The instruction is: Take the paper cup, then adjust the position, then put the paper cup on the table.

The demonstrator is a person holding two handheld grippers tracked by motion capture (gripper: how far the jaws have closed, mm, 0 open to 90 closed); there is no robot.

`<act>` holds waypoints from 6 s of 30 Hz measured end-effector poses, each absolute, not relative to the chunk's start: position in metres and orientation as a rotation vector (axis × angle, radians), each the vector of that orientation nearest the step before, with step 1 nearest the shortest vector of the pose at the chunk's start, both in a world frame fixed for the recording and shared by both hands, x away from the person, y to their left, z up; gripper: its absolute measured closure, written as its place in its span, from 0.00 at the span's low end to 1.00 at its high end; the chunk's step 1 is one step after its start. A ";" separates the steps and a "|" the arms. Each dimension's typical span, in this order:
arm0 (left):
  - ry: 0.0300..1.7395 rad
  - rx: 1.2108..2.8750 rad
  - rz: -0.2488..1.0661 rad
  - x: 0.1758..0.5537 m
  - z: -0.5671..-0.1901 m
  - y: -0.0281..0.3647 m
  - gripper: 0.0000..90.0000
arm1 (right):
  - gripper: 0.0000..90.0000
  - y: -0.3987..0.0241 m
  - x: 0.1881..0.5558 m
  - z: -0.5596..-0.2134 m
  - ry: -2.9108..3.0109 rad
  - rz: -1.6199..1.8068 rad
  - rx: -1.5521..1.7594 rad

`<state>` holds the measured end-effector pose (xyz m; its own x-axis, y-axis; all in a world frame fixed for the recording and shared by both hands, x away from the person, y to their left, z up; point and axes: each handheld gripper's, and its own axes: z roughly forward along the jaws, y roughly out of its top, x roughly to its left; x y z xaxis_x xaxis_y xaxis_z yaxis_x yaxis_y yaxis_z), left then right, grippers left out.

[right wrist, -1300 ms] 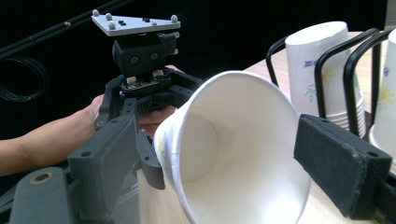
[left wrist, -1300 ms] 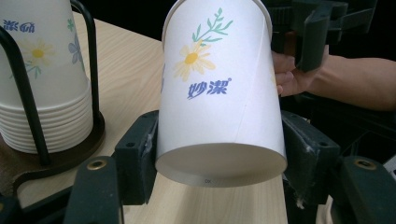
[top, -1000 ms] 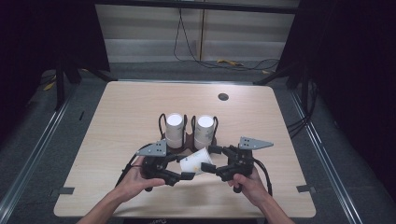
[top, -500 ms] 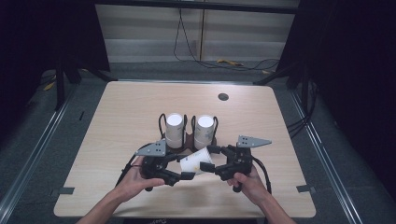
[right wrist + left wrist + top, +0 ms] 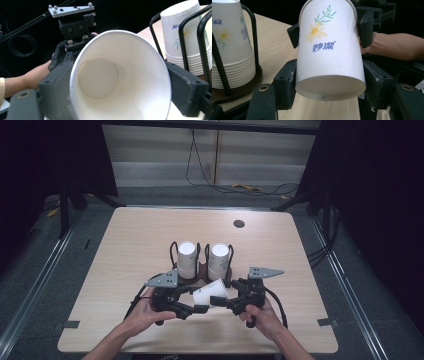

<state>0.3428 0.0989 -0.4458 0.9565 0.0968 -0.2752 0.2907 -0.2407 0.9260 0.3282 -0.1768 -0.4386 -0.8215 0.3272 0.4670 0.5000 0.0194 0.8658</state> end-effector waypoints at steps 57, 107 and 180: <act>0.528 1.976 -0.048 0.359 -0.461 0.127 0.18 | 0.30 -0.221 0.333 -0.425 -2.389 -1.823 -1.228; 0.661 1.996 0.054 0.363 -0.470 0.147 0.19 | 0.31 -0.261 0.383 -0.424 -2.669 -1.558 -1.727; 0.674 2.048 0.073 0.366 -0.475 0.152 0.19 | 0.15 -0.269 0.441 -0.454 -2.764 -1.172 -2.027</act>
<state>0.3657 0.1525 -0.4754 0.8464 0.4893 -0.2103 0.4328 -0.4019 0.8070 0.4414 -0.2691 -0.4543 -0.2960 0.9551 -0.0117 0.6557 0.2120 0.7246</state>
